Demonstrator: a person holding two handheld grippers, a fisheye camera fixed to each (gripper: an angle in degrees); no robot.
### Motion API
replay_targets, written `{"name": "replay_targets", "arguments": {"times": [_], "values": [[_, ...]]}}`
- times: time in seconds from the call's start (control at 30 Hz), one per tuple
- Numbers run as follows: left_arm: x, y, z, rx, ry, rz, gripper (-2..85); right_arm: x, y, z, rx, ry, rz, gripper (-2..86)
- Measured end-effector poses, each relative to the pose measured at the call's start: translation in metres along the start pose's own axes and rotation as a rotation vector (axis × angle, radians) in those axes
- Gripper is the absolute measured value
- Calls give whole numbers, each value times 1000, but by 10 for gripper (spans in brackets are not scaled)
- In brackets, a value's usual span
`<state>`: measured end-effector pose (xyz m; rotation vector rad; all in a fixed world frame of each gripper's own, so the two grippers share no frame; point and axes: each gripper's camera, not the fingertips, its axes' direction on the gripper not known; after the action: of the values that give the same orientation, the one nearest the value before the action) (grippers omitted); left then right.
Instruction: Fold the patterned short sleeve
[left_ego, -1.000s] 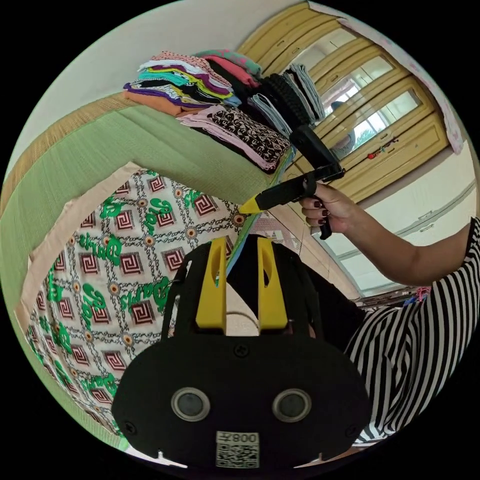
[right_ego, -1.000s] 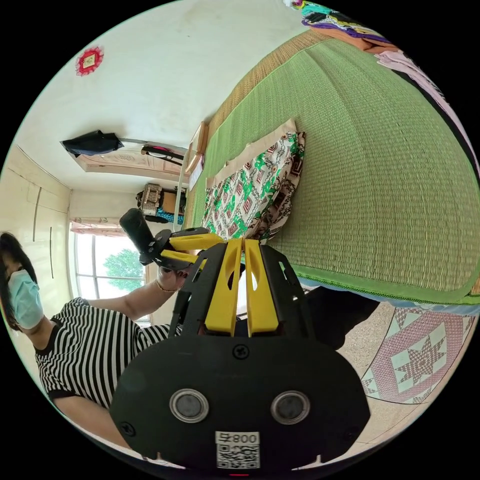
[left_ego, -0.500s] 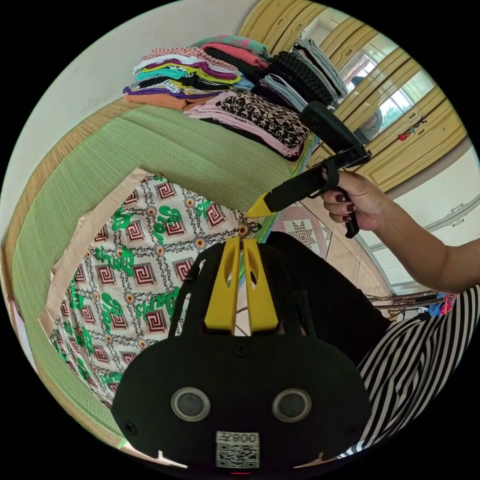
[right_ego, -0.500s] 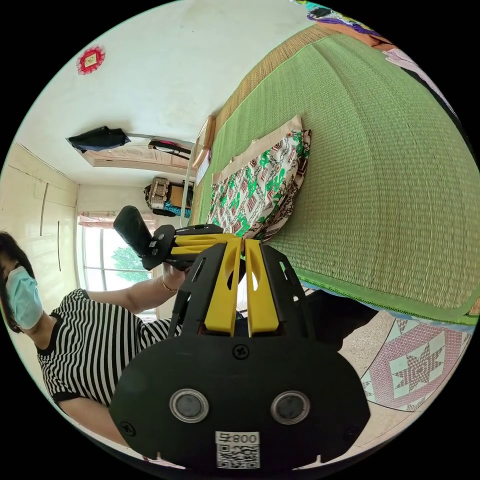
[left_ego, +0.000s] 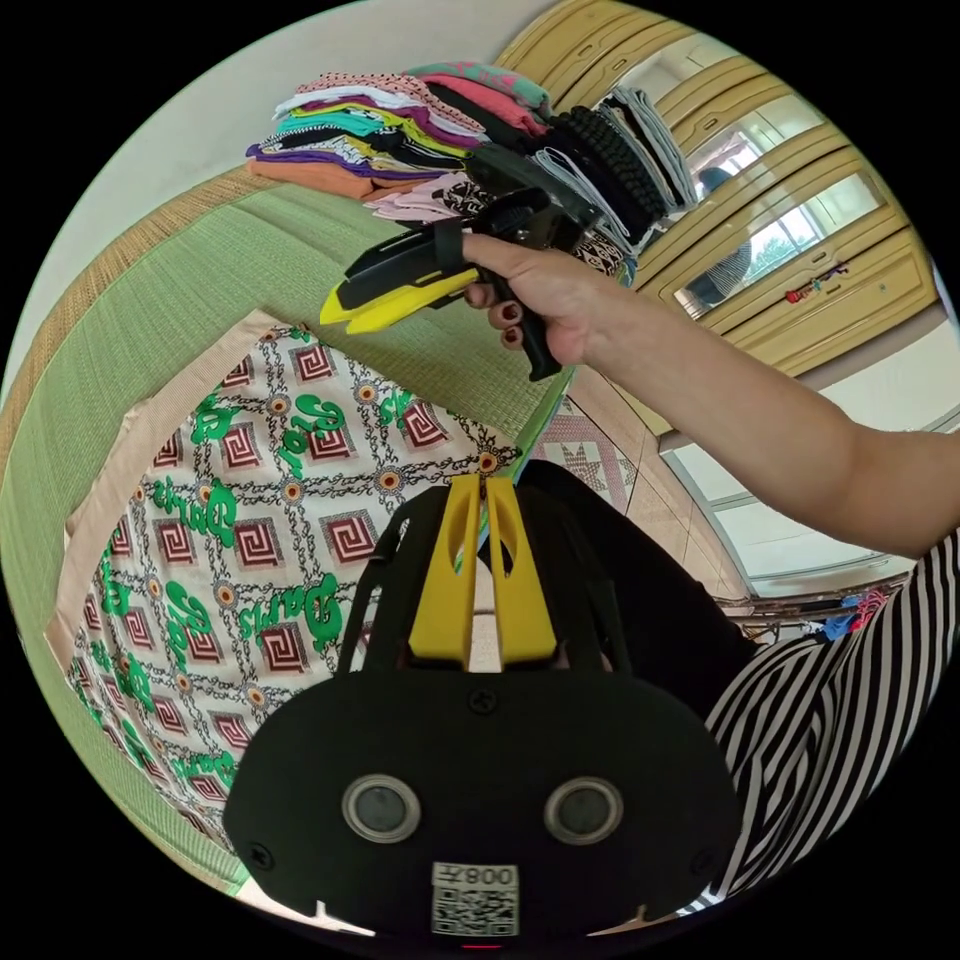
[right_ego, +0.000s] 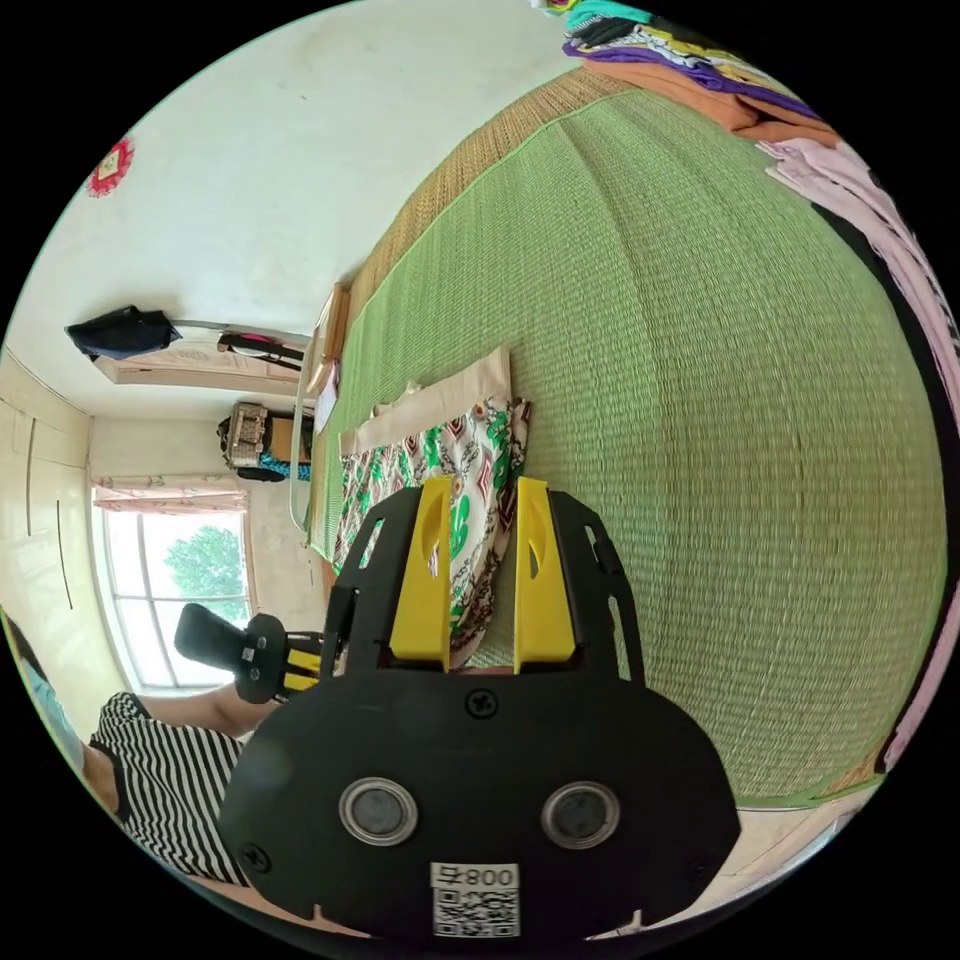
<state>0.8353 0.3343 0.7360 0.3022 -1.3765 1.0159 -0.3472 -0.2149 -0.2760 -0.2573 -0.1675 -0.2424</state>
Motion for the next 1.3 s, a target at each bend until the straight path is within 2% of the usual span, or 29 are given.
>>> {"name": "replay_targets", "arguments": {"times": [0.27, 0.77, 0.97, 1.3], "values": [[-8, -14, 3, 10, 56, -18, 8, -8, -48, 18, -44, 112, 18, 86], [-38, 2, 16, 5, 119, -53, 7, 20, -66, -12, -29, -56, 31, 16], [-49, 20, 20, 8, 147, -51, 7, 34, -54, -56, 13, -121, 43, 9], [-54, 66, 32, 11, 214, -10, 7, 40, -14, -149, 82, -66, 85, 7]]}}
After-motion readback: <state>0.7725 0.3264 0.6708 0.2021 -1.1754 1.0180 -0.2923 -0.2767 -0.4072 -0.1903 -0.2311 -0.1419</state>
